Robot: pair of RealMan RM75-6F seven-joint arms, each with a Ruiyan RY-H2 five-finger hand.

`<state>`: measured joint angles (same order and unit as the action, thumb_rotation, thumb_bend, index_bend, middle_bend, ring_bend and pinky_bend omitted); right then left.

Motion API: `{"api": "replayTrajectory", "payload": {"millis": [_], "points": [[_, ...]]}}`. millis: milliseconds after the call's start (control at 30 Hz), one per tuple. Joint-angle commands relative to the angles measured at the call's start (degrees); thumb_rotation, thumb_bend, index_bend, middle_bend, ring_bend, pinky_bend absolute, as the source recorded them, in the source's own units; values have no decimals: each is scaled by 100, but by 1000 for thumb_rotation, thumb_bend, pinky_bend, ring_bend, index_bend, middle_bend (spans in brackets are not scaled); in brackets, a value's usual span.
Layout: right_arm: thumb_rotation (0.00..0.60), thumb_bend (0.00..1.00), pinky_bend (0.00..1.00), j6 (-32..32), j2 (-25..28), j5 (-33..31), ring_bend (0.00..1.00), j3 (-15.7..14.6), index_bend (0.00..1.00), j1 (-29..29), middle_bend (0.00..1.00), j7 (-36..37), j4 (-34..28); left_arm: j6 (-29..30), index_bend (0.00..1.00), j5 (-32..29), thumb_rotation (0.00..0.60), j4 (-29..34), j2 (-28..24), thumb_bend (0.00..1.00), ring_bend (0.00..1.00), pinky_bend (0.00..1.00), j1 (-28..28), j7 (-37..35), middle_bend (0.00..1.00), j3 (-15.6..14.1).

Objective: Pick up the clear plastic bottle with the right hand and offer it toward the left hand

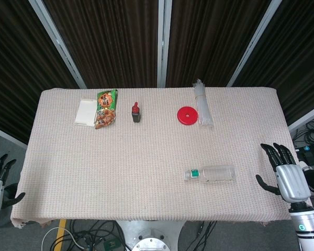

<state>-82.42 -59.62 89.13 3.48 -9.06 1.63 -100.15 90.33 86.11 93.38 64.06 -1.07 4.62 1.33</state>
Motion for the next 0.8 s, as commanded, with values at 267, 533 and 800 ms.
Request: {"api": "replayTrajectory", "payload": {"millis": [267, 533, 800], "points": [[600, 226, 0, 11, -19, 65, 0, -48, 51, 12, 104, 34, 20, 65, 139, 33, 600, -12, -6, 92, 0, 0, -28, -5, 11, 3], [600, 156, 3, 1004, -53, -120, 0, -174, 42, -395, 103, -192, -90, 80, 139, 11, 600, -4, -8, 92, 0, 0, -39, -5, 11, 19], [600, 50, 4, 2363, -405, -730, 0, -141, 30, -1059, 98, -442, 142, 11, 139, -56, 600, -17, -36, 92, 0, 0, -39, -102, 11, 19]]}}
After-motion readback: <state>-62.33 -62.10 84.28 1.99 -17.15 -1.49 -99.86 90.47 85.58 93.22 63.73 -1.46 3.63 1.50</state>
